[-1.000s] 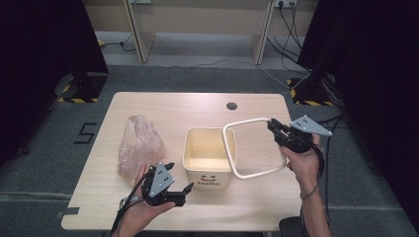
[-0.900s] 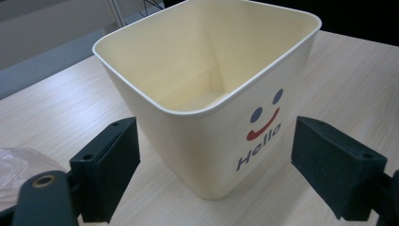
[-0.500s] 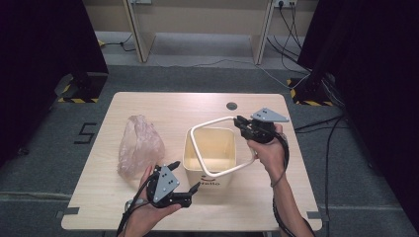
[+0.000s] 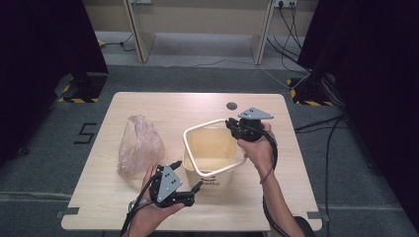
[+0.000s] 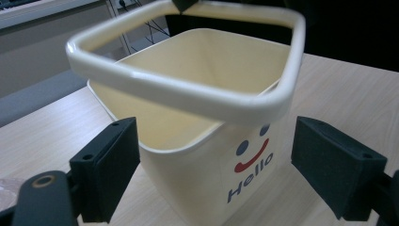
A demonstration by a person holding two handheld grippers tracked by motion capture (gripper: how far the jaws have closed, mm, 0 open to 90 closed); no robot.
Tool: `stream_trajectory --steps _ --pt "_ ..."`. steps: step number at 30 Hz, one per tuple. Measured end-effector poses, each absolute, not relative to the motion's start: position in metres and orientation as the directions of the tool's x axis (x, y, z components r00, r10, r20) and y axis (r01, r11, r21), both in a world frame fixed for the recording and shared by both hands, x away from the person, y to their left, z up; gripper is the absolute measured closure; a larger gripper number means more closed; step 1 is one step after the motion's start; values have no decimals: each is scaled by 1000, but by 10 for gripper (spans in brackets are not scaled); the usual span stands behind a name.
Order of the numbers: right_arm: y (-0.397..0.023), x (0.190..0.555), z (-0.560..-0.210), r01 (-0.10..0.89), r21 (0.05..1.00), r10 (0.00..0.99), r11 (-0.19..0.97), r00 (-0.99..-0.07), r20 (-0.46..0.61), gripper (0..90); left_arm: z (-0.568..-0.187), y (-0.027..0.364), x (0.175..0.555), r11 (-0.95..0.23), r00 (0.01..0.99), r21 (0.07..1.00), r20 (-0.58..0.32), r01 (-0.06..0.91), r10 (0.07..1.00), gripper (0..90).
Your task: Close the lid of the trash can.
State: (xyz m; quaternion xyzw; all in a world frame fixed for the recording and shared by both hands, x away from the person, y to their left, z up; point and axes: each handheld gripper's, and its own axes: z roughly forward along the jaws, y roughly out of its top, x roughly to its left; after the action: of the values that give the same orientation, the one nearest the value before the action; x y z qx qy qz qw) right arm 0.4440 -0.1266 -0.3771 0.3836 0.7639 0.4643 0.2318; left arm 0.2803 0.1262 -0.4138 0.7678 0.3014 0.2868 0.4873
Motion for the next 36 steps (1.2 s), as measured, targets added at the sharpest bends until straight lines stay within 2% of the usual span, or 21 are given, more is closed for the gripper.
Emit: stream_trajectory --steps 9,17,19,36 --pt "-120 445 -384 399 873 796 282 -606 20 806 -412 115 288 -352 656 915 144 196 741 150" --pt "-122 445 -386 408 865 806 291 -592 9 802 -414 124 289 -344 647 914 132 213 751 127" --pt "-122 444 -386 417 863 808 285 -588 17 797 -415 125 289 -348 641 913 140 211 755 150" --pt "-118 442 -389 420 857 806 300 -592 8 800 -419 107 286 -368 643 909 166 193 747 151"
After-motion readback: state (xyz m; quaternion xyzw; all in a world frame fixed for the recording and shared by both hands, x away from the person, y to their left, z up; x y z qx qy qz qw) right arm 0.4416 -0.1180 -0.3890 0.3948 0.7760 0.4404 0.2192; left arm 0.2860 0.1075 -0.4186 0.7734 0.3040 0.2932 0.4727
